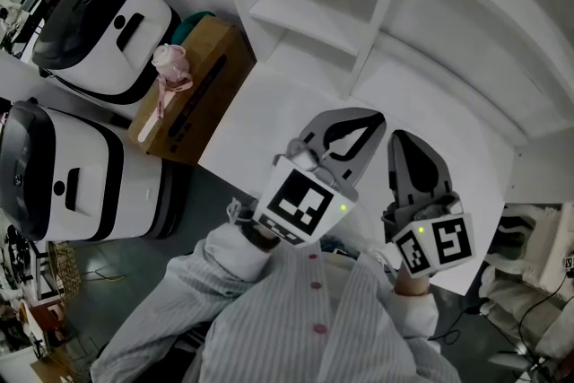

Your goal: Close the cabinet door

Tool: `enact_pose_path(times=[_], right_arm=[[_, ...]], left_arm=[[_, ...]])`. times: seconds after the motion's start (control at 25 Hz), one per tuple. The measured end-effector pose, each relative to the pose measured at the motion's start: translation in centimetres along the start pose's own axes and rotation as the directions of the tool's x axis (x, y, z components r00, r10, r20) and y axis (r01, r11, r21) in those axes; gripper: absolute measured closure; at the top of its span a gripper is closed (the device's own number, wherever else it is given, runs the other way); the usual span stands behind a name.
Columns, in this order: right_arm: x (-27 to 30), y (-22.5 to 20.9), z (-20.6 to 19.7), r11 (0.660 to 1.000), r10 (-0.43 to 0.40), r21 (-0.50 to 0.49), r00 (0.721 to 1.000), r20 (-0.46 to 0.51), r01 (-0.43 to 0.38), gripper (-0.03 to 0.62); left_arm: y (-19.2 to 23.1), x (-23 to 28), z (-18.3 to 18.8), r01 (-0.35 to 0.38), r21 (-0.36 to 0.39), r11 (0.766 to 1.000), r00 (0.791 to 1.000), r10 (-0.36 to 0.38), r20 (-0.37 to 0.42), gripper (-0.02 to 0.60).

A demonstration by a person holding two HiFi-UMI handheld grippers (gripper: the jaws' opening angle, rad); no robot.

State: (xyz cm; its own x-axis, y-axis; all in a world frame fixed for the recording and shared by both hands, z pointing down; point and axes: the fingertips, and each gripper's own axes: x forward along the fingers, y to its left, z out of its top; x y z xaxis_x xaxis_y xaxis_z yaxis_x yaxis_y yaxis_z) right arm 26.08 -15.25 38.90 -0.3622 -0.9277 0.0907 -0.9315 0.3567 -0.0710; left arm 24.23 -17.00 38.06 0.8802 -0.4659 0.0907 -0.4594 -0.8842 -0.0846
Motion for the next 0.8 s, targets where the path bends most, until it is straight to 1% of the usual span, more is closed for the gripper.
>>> enact_pose_path(times=[0.24,0.56,0.8], right_arm=[[-0.09,-0.21,-0.08,1.0,-0.013,-0.001,1.0,-0.002,0.013,0.58],[-0.11,-0.52,-0.29,1.0,-0.022,0.001,1.0,-0.009,0.022,0.582],[-0.18,-0.76,-0.26,1.0,-0.02,-0.002,1.0,-0.01,0.02,0.582]], left_arm=[[0.33,-0.13,-0.2,-0.006,0.0,1.0,1.0,0.006,-0.004,0.571],[-0.01,0.26,-0.54,0.007,0.0,1.0,1.0,-0.007,-0.011,0.571],[0.09,0.6,-0.32,0.005,-0.008,1.0,1.0,-0.005,0.0,0.571]])
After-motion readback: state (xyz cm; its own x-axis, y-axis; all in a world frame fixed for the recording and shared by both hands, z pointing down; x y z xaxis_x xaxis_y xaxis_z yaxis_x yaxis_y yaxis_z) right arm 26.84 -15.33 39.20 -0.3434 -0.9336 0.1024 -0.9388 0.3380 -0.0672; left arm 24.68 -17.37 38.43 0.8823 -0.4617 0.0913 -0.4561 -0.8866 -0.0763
